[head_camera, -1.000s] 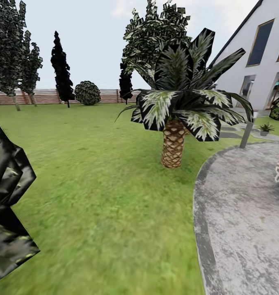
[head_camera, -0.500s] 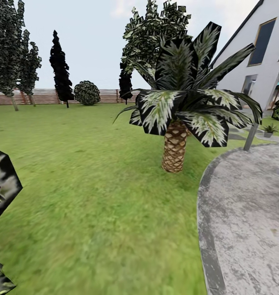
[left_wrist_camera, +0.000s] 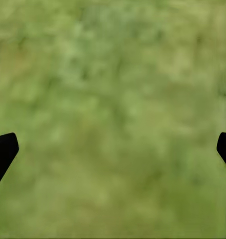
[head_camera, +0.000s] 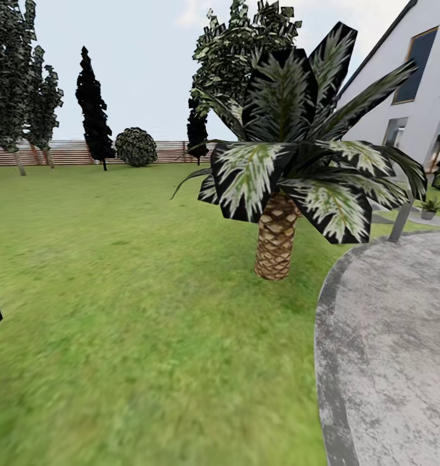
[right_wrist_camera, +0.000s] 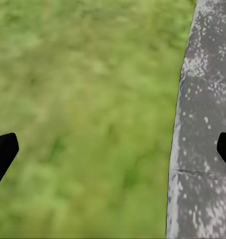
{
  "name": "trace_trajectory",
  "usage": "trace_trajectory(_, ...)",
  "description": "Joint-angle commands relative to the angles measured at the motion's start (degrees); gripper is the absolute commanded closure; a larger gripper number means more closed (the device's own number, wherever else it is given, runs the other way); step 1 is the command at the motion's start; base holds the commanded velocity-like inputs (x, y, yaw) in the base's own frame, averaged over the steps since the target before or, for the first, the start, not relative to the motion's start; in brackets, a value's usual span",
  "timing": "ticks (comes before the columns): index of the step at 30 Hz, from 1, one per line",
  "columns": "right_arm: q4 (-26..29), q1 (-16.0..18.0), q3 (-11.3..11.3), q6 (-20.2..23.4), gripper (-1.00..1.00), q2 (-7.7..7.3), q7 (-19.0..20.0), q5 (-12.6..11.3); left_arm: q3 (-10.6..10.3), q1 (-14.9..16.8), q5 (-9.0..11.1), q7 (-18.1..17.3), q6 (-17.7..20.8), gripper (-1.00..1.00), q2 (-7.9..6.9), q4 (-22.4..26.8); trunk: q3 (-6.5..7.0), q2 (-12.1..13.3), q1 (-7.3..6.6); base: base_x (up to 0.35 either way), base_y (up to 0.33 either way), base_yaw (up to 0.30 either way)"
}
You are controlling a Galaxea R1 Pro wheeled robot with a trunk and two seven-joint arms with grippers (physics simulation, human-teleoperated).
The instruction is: Pick up the pesticide atomizer in the garden and spray insectifuge to fully cover both potted plants in the garden.
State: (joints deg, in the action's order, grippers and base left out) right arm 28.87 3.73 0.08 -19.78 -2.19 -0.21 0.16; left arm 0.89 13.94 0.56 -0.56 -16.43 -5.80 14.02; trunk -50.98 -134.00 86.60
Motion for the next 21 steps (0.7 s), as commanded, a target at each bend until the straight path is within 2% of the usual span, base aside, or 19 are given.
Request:
trace_trajectory(1, -0.04, 0.04, 0.01, -0.18, -1.00, 0.00, -0.03, 0.02, 0.08, 0.03, 0.06, -0.06, -0.20, -1.00, 0.00, -0.05, -0.06, -0.02, 0.02, 0.338, -0.078, 0.000)
trace_trajectory(8, -0.04, 0.05, 0.01, -0.18, -1.00, 0.00, -0.05, 0.02, 0.08, 0.03, 0.06, -0.06, -0.19, -1.00, 0.00, -0.05, -0.06, -0.02, 0.02, 0.338, -0.059, 0.055)
trace_trajectory(21, -0.04, 0.02, 0.01, -0.18, -1.00, 0.00, -0.05, 0.02, 0.08, 0.03, 0.06, -0.06, -0.19, -1.00, 0.00, -0.05, -0.06, -0.02, 0.02, 0.339, -0.004, 0.257)
